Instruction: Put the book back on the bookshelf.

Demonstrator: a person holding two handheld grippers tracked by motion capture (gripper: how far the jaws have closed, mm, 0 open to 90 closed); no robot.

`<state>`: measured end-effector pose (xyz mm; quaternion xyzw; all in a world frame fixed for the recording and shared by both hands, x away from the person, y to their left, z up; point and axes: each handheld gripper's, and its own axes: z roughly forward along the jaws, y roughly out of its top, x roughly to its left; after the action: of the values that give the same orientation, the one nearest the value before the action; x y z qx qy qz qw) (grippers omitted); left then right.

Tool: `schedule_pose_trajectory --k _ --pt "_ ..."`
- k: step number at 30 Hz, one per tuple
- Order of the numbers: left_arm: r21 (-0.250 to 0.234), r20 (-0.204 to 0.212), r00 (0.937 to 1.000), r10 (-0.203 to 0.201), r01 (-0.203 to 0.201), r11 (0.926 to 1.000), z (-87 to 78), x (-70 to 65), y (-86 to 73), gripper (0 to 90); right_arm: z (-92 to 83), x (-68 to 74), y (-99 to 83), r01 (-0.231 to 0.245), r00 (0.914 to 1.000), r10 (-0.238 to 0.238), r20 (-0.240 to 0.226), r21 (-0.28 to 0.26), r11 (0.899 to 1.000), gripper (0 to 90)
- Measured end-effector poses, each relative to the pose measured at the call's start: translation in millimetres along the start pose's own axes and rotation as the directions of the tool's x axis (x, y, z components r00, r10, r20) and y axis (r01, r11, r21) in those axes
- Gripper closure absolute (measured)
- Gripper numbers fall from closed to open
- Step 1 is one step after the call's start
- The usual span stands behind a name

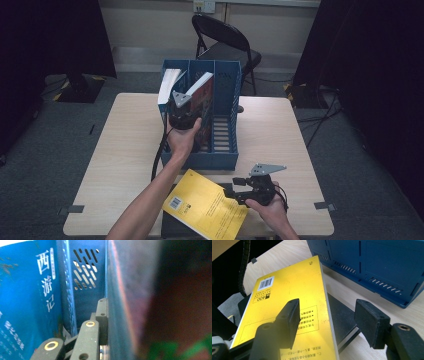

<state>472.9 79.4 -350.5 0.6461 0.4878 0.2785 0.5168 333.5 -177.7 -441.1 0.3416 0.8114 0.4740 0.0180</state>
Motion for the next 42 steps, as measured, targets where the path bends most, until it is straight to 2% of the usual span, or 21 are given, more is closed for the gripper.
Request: schedule_pose_trajectory --k 5,9,11,14,18,19,20,21,24,25,27,31,38,42 --pt "-0.007 0.004 0.9997 0.022 -0.022 0.9997 -2.2 -1.5 -8.0 74.4 1.0 0.6 -0.1 0.003 1.0 -0.003 0.003 0.005 1.0 37.2" --pt "0.014 0.007 0.9998 0.02 -0.02 0.9997 -0.7 0.6 -17.6 74.4 0.7 0.3 -0.5 0.004 1.0 -0.004 0.003 0.005 1.0 37.2" --pt "0.011 0.013 0.9994 0.034 -0.034 0.9994 -2.2 1.3 -18.8 74.2 0.5 0.5 -0.5 0.005 1.0 -0.005 0.002 0.004 1.0 37.2" --pt "0.006 0.025 0.9993 0.027 -0.028 0.9996 -3.9 3.5 -21.3 74.2 1.1 0.7 -0.4 0.001 1.0 -0.001 0.003 0.007 1.0 37.2" --pt "-0.007 0.048 0.9972 0.058 -0.057 0.9983 -8.0 3.0 -26.0 73.4 2.5 1.9 -0.4 0.006 1.0 -0.006 0.001 0.012 1.0 37.3" --pt "-0.003 0.054 0.997 0.055 -0.055 0.9985 -9.5 3.4 -26.6 73.4 2.5 1.9 -0.4 0.006 1.0 -0.006 0.001 0.012 1.0 37.3" --pt "0.006 0.058 0.9958 0.071 -0.072 0.9974 -12.2 3.0 -26.4 72.5 3.3 2.2 -0.4 0.007 1.0 -0.007 0.0 0.014 1.0 37.2" --pt "0.006 0.058 0.9958 0.071 -0.072 0.9974 -12.2 3.0 -26.4 72.2 3.3 2.2 -0.4 0.007 1.0 -0.007 0.0 0.014 1.0 37.2" --pt "0.02 0.079 0.9962 0.037 -0.039 0.999 -18.7 6.5 -23.8 70.7 4.7 3.4 -0.2 0.01 0.9999 -0.01 -0.001 0.019 1.0 37.2" --pt "0.02 0.079 0.9962 0.037 -0.039 0.999 -18.7 6.5 -23.8 70.2 4.7 3.4 -0.2 0.01 0.9999 -0.01 -0.001 0.019 1.0 37.2" --pt "0.043 0.07 0.9955 0.063 -0.066 0.9969 -21.0 8.9 -23.5 69.7 5.6 3.8 -0.1 0.011 0.9999 -0.011 -0.001 0.02 1.0 37.2" --pt "0.059 0.071 0.996 0.056 -0.06 0.9965 -22.7 12.8 -22.0 64.5 7.0 4.6 0.1 0.014 0.9999 -0.014 -0.002 0.025 1.0 37.2" --pt "0.074 0.101 0.9928 0.064 -0.072 0.9946 -25.9 15.3 -19.5 60.6 7.2 3.8 -0.2 0.01 0.9999 -0.01 -0.002 0.026 1.0 37.2" --pt "0.081 0.128 0.9903 0.054 -0.065 0.9946 -29.0 17.1 -17.0 56.9 6.8 4.0 -0.3 0.011 0.9999 -0.011 -0.002 0.025 1.0 37.2"
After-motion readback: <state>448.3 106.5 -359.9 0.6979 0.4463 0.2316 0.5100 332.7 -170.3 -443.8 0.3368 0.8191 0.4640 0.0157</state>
